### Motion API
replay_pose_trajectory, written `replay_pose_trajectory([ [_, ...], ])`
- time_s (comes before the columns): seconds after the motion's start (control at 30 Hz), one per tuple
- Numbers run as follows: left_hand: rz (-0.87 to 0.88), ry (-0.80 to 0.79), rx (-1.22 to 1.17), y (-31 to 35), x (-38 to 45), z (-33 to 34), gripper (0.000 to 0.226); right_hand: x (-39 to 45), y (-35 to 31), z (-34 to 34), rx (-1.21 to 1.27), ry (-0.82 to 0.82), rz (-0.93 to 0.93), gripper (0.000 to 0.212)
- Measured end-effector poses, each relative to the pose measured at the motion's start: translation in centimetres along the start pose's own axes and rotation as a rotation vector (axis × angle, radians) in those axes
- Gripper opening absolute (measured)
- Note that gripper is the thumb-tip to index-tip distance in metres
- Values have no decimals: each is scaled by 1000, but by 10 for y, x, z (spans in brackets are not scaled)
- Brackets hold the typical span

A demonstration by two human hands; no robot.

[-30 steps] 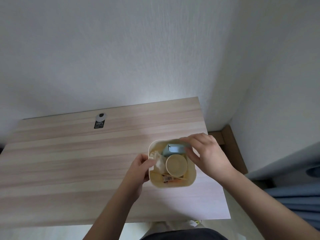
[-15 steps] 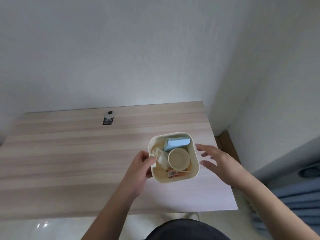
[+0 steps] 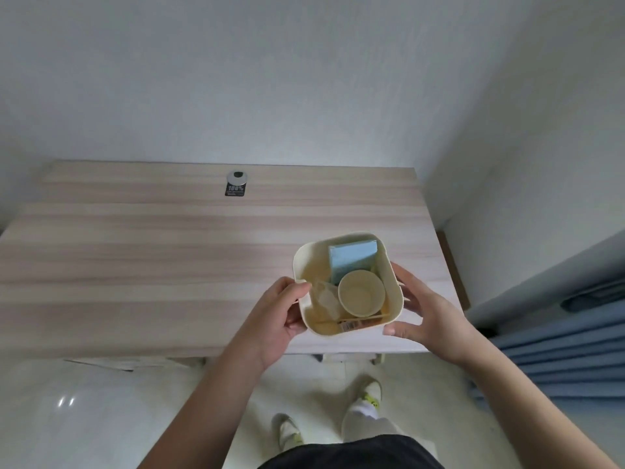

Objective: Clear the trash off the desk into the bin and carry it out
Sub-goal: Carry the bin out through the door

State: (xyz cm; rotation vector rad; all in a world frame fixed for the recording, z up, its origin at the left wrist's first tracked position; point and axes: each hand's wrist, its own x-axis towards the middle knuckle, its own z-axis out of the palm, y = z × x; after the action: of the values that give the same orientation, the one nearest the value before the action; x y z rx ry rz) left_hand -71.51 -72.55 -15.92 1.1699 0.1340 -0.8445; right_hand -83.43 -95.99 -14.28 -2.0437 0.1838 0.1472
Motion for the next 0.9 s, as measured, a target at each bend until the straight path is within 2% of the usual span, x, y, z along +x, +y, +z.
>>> replay_pose_trajectory([
  [0.23,18,7,101,-1,-23,1,20,-35,0,26,94,103,18,96],
  [0.37,33,55,79,-5,-38,3,18,-43,-1,30,115,92,1,93],
  [0.6,126,147,-45,-15,-75,0,17,-36,-3,35,105,4,-70,80],
  [0.73,164,229,-5,-21,-104,-16,21,-24,-7,50,129,-98,-127,76],
  [0.9,207,361,4,-23,-144,-42,12,-11,-28,85,117,-241,-208,79],
])
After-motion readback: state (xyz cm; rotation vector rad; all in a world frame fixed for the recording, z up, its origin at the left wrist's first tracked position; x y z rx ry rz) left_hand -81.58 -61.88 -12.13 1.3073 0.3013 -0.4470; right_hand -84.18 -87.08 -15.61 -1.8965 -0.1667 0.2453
